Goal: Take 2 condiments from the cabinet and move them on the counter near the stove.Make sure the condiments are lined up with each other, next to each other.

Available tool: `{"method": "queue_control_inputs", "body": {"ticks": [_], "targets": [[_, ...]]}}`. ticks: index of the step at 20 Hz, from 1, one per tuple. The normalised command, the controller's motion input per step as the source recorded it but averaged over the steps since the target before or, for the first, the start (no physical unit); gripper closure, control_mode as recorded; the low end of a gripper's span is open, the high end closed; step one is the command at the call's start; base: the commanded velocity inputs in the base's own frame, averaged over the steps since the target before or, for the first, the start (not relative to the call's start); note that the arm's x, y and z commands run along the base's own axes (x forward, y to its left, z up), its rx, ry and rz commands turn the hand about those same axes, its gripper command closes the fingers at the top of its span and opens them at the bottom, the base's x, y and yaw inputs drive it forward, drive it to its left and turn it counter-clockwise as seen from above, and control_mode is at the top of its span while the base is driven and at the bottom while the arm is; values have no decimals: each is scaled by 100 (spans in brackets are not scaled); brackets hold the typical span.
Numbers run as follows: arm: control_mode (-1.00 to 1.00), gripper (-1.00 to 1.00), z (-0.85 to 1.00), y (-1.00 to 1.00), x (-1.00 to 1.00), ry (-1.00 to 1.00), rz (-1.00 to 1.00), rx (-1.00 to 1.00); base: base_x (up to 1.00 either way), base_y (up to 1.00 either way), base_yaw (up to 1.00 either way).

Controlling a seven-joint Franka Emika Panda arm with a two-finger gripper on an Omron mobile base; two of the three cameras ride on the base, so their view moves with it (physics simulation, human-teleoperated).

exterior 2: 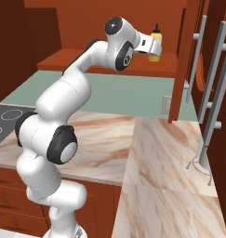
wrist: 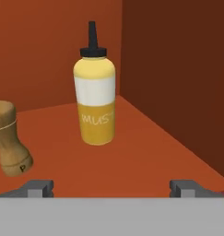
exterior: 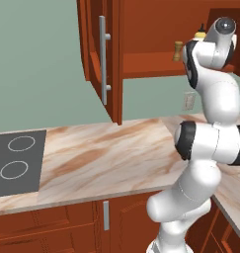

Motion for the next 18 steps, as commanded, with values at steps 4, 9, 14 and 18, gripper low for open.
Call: {"method": "queue_control_inputs", "body": {"ticks": [4,9,14,18], "targets": [[-100,-100,0,-7,34,0,0,0,0,0,0],[-100,-100,0,-2,33,1,0,0,0,0,0],[-100,-100,0,-7,33,2,0,0,0,0,0],[-100,-100,0,-14,29,2,0,0,0,0,0]]}}
